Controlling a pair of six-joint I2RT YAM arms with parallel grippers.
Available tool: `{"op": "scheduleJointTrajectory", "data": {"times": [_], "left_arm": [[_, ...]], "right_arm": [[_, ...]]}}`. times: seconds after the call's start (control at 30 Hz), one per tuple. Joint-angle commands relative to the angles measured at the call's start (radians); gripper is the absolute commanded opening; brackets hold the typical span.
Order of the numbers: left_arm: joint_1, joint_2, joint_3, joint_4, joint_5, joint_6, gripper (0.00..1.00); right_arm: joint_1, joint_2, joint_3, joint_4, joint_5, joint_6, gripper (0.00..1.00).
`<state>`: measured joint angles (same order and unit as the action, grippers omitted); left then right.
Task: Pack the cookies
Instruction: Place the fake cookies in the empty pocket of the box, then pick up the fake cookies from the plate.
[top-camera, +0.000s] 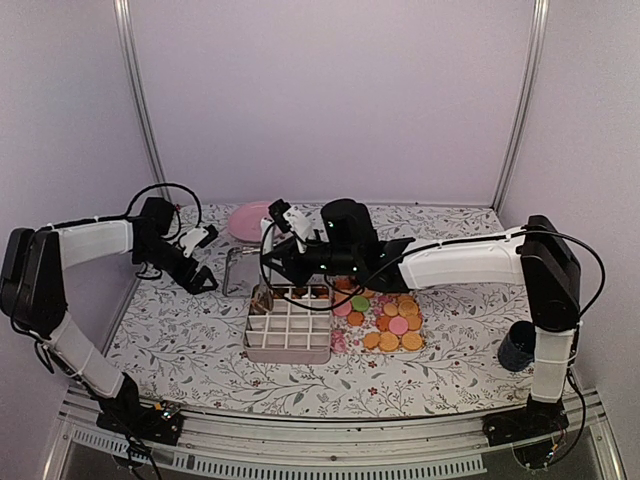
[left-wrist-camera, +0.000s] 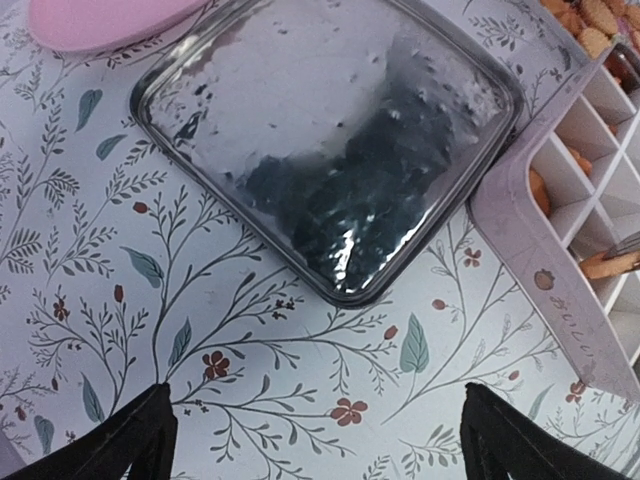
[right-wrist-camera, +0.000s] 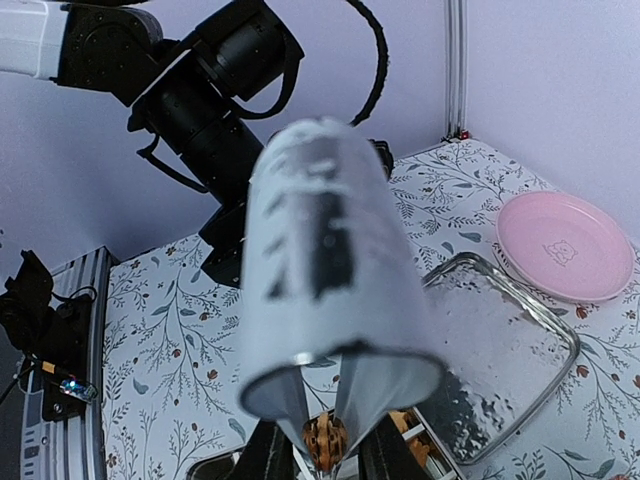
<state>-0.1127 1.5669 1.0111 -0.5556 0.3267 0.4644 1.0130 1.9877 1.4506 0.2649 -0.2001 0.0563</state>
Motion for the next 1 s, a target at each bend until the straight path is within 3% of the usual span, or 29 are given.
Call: {"op": "scheduleJointTrajectory", "data": {"times": [0.0, 0.17, 0.27, 0.53, 0.8, 0.97], "left_arm": [[0.008, -0.033, -0.032, 0.013, -0.024, 0.016, 0.99], [0.009, -0.057, -0.048, -0.007, -0.037, 0.02, 0.99], [0.01, -0.059, -0.043, -0.045, -0.037, 0.022, 0.99], [0.009, -0.069, -0.018, -0.098, -0.019, 0.016, 0.99], [0.012, -0.017, 0.003, -0.129, -0.044, 0.042, 0.99], [0.013, 0.036, 0.079, -0.173, -0.026, 0.031, 0.99]], "right_arm": [[0.014, 0.007, 0.022, 0.034, 0.01, 0.01, 0.05], [0.016, -0.021, -0.008, 0.031, 0.058, -0.012, 0.3], [0.015, -0.057, -0.026, 0.035, 0.081, -0.027, 0.38], [0.02, -0.22, -0.132, 0.074, 0.125, -0.043, 0.39], [0.015, -0.407, -0.193, -0.047, 0.224, -0.13, 0.4], [0.001, -0.509, -0.26, -0.118, 0.243, -0.104, 0.42]]}}
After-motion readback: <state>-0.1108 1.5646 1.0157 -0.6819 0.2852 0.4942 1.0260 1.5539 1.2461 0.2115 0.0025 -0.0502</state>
